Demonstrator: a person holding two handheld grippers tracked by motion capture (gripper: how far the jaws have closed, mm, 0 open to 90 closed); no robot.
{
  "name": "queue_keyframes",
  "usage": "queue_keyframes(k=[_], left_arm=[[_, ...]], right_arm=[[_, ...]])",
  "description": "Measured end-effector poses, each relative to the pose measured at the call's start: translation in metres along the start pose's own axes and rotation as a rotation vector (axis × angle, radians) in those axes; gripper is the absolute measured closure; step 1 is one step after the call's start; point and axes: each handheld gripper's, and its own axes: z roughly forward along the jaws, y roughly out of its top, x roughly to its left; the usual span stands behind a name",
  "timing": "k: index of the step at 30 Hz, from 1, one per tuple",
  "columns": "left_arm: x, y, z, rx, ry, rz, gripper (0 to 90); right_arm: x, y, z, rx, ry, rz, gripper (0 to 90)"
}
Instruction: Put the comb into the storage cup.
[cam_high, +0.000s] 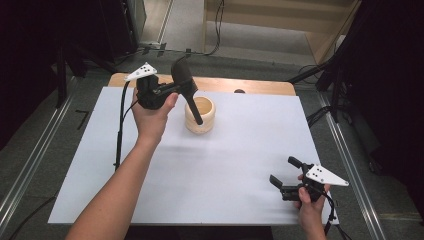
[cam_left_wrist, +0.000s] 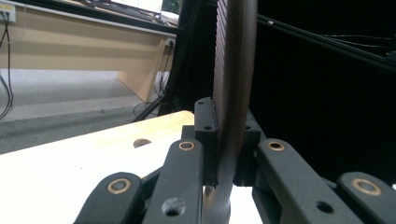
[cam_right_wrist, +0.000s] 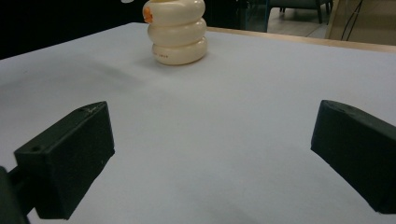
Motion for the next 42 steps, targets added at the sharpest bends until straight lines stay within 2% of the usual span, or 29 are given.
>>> queue_keyframes(k=[18, 23, 35, 42], left_arm=[[0.01, 0.007, 0.019, 0.002, 0.01, 0.004, 84.4], [0.012, 0.009, 0.02, -0.012, 0.009, -0.012, 84.4], [0.019, 0.014, 0.026, -0.018, 0.033, -0.012, 84.4], [0.024, 0.019, 0.031, -0.018, 0.057, 0.006, 84.4]], right_arm=[[0.0, 0.0, 0.001, -0.004, 0.005, -0.005, 0.0], [-0.001, 0.0, 0.001, -0.005, 0.005, -0.006, 0.0], [0.0, 0.0, 0.002, 0.002, 0.002, -0.008, 0.0], [0.0, 0.0, 0.002, 0.001, 0.004, -0.008, 0.0]])
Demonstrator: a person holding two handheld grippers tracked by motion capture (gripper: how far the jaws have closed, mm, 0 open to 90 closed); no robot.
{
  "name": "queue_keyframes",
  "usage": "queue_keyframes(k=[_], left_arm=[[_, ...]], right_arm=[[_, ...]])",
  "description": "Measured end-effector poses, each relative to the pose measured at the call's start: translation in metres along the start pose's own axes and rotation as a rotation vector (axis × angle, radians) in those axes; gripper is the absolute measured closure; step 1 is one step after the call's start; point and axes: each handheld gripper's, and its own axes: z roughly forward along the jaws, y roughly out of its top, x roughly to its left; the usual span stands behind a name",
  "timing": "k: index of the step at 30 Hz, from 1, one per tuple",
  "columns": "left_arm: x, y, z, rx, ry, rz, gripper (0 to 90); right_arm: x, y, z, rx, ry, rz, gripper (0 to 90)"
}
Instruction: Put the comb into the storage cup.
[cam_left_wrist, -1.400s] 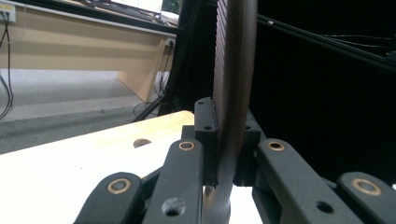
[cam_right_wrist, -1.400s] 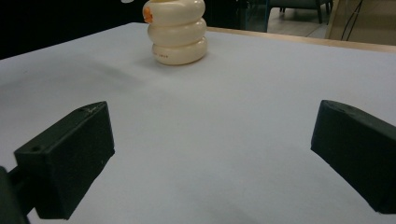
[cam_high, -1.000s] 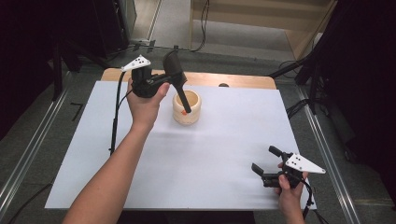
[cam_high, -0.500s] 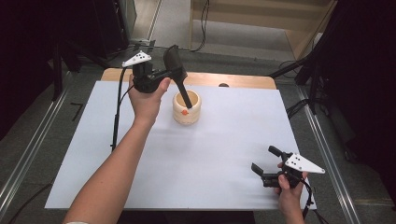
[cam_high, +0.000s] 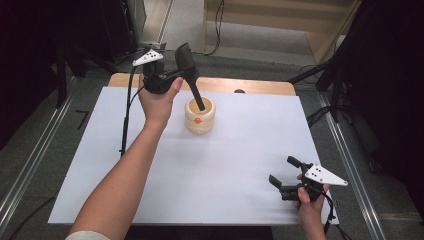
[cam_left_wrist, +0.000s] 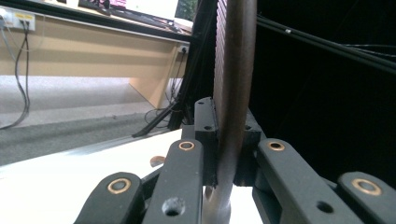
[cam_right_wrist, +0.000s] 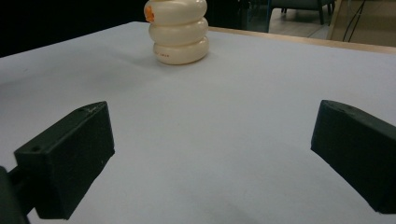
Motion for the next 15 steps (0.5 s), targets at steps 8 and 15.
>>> queue_keyframes(k=[8, 15], left_arm=[[0.007, 0.005, 0.006, 0.002, 0.032, 0.007, 84.4], [0.01, 0.002, 0.015, 0.009, 0.057, 0.006, 84.3]], right_arm=[[0.0, 0.0, 0.001, -0.002, 0.003, 0.0, 0.0], [-0.001, 0.0, 0.001, -0.003, 0.001, 0.002, 0.0]])
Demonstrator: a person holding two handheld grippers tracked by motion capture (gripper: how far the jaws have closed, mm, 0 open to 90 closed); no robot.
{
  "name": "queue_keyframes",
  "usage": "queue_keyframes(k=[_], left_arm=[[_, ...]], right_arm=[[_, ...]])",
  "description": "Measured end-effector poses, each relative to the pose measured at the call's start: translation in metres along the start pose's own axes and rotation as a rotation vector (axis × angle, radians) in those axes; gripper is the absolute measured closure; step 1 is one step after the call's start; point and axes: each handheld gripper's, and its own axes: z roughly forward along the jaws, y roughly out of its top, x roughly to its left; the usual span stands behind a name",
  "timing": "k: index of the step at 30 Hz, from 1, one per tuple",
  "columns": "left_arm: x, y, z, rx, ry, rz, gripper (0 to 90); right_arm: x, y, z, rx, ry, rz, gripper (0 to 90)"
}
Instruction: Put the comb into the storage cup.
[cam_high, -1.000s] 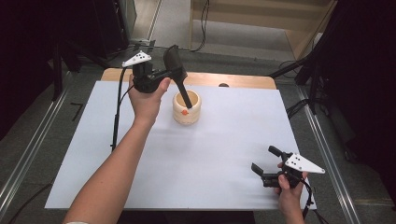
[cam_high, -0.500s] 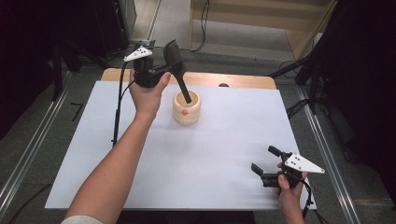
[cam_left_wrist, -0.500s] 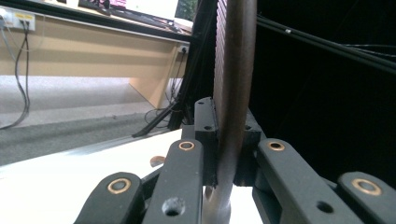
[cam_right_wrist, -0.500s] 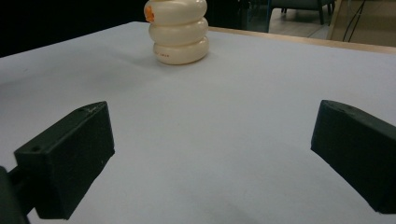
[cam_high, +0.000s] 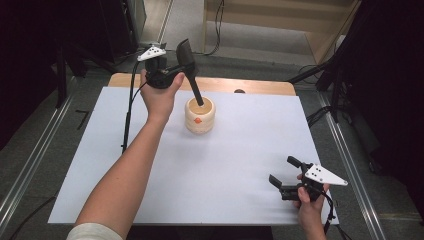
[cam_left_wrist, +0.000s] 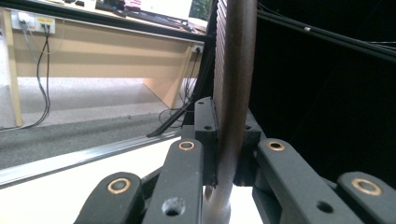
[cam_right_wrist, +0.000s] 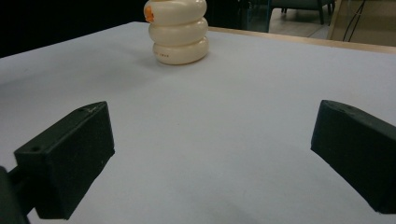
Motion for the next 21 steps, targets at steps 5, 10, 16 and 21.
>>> queue_keyframes(k=[5, 10, 16, 21], left_arm=[[0.001, -0.004, 0.005, 0.012, 0.008, 0.002, 84.3], [0.001, -0.008, 0.01, 0.017, 0.015, -0.001, 84.3], [0.005, -0.019, 0.014, 0.029, 0.028, -0.01, 84.3], [0.008, -0.026, 0.015, 0.036, 0.036, -0.018, 84.3]], right_arm=[[0.0, 0.0, 0.0, -0.001, 0.002, 0.001, 0.0], [0.0, 0.0, 0.0, -0.001, 0.001, 0.0, 0.0], [-0.001, 0.0, 0.0, -0.003, 0.005, 0.001, 0.0], [-0.001, 0.0, 0.0, -0.002, 0.004, -0.001, 0.0]])
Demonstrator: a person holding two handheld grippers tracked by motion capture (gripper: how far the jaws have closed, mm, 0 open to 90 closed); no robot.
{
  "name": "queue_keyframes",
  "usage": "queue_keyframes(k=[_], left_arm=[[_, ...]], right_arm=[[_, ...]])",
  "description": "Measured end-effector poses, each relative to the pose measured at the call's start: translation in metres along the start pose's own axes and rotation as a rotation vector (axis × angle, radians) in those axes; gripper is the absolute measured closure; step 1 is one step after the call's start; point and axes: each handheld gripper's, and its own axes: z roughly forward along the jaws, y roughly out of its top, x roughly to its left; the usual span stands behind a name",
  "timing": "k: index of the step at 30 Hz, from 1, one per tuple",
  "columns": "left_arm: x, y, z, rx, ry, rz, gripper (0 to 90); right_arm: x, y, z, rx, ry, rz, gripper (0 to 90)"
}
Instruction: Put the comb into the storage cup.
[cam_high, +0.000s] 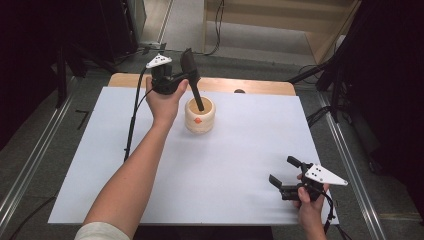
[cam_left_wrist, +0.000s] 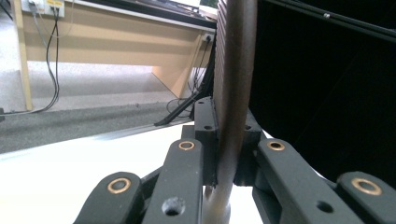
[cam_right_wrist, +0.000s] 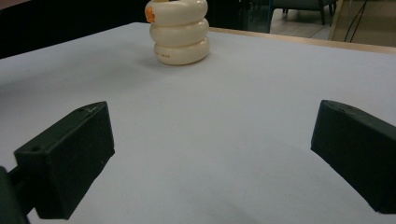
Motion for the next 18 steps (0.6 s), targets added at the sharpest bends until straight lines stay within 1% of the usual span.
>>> queue_keyframes(k=[18], left_arm=[[0.006, -0.021, 0.006, 0.019, 0.01, -0.019, 84.3]], right_arm=[[0.0, 0.0, 0.0, 0.001, 0.002, -0.004, 0.0]])
